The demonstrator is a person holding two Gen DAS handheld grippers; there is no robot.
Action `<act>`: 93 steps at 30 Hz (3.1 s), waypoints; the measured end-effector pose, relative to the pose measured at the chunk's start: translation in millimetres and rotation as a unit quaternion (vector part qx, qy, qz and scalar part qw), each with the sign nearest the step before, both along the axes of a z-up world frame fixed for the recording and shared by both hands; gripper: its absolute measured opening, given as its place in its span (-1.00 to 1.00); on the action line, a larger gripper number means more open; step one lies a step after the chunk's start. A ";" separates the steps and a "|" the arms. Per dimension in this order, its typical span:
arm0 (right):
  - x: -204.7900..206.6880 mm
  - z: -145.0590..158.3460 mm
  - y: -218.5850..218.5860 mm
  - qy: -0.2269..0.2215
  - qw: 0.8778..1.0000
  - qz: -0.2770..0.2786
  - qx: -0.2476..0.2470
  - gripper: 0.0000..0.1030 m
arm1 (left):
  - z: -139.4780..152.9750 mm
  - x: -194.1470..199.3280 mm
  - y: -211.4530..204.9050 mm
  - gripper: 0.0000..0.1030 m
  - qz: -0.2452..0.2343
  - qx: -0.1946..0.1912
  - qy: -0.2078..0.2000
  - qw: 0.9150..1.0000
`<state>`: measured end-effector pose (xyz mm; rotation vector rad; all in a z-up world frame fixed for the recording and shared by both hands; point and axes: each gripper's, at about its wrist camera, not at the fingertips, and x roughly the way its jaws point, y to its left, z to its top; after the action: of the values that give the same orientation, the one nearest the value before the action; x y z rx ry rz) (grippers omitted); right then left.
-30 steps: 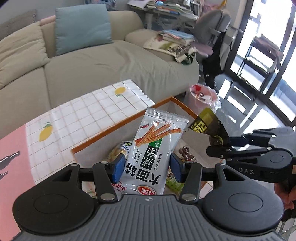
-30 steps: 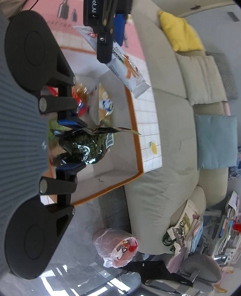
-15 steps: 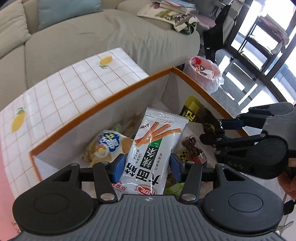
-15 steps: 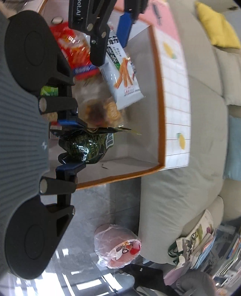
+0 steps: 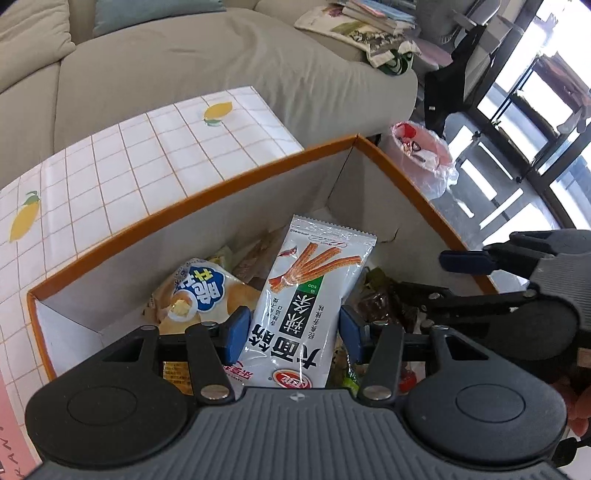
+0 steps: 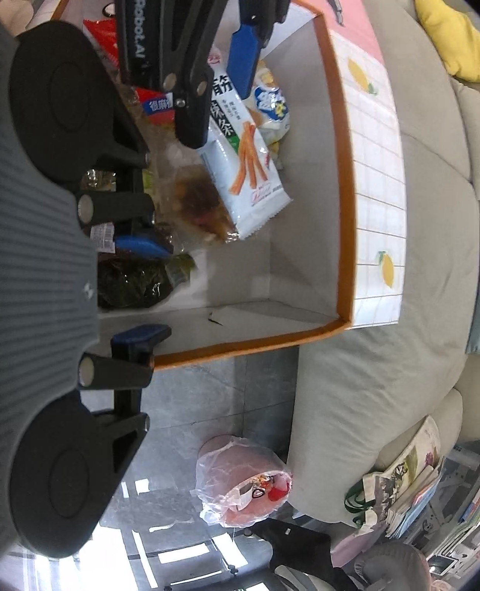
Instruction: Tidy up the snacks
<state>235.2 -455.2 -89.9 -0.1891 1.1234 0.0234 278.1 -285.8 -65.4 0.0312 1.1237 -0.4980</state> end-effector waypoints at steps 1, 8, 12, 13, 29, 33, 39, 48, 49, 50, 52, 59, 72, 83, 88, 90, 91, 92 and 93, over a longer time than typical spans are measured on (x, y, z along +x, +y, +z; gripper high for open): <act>-1.8 3.9 -1.4 -0.007 1.000 -0.001 0.002 -0.08 | 1.7 1.3 0.6 0.15 0.001 -0.009 0.004 1.000; -25.0 15.6 -0.6 -0.014 1.000 0.012 0.006 0.03 | 9.3 18.6 -31.2 0.16 -0.009 -0.028 0.017 0.999; -31.6 15.2 -1.2 -0.011 1.000 0.021 0.007 0.03 | 2.7 30.3 -54.3 0.16 -0.016 -0.029 0.040 0.999; -31.4 14.5 -3.0 -0.010 1.000 0.019 0.012 0.03 | 0.5 33.1 -60.1 0.16 -0.018 -0.021 0.040 0.999; -22.1 7.2 -5.9 0.001 0.999 -0.019 0.044 0.03 | 4.0 32.7 -46.8 0.37 -0.024 -0.012 0.050 0.998; -26.2 14.2 2.6 -0.002 0.999 -0.015 0.038 0.03 | 16.4 24.6 -31.6 0.37 -0.024 -0.008 0.038 0.999; -37.7 33.3 15.7 -0.014 0.999 -0.014 0.031 0.17 | 46.0 -0.4 2.1 0.37 -0.023 0.005 -0.002 1.000; -70.1 81.8 51.6 -0.050 0.998 -0.004 0.041 0.34 | 105.9 -71.7 72.0 0.37 -0.013 0.014 -0.106 0.994; -75.0 88.4 58.2 -0.055 0.997 0.000 0.046 0.40 | 111.6 -80.7 80.4 0.38 -0.010 0.015 -0.119 0.993; -79.6 94.3 65.2 -0.060 0.997 0.003 0.052 0.44 | 117.4 -90.6 89.3 0.38 -0.009 0.015 -0.133 0.991; -89.6 107.3 79.6 -0.073 0.995 0.008 0.066 0.48 | 126.6 -108.0 105.1 0.38 -0.004 0.015 -0.151 0.988; -130.3 140.5 135.2 -0.115 0.986 0.009 0.118 0.55 | 139.1 -167.1 161.6 0.38 0.032 0.030 -0.215 0.976; -217.7 132.9 229.8 -0.232 0.970 -0.020 0.073 0.83 | 116.9 -233.6 236.5 0.38 0.132 0.030 -0.266 0.954; -256.5 105.0 257.9 -0.285 0.958 -0.037 -0.002 0.87 | 81.9 -255.9 250.9 0.39 0.149 0.002 -0.258 0.955; -260.8 87.9 256.1 -0.278 0.959 -0.048 0.000 0.87 | 76.0 -258.1 250.9 0.46 0.162 0.010 -0.271 0.949; -259.4 82.2 254.4 -0.270 0.961 -0.053 -0.003 0.87 | 74.8 -257.4 248.5 0.46 0.156 0.017 -0.276 0.948; -258.4 79.4 253.1 -0.267 0.962 -0.056 -0.004 0.87 | 73.4 -257.0 247.8 0.46 0.156 0.018 -0.273 0.949; -257.7 77.5 251.9 -0.264 0.963 -0.060 -0.004 0.87 | 70.5 -256.4 247.3 0.46 0.156 0.018 -0.264 0.952; -257.2 76.2 250.6 -0.261 0.963 -0.064 -0.003 0.87 | 69.0 -255.0 247.0 0.46 0.155 0.018 -0.256 0.954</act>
<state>-22.1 -204.7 -13.7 -0.1164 0.6063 -0.1380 23.1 -38.8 3.7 0.0135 0.6104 -0.1695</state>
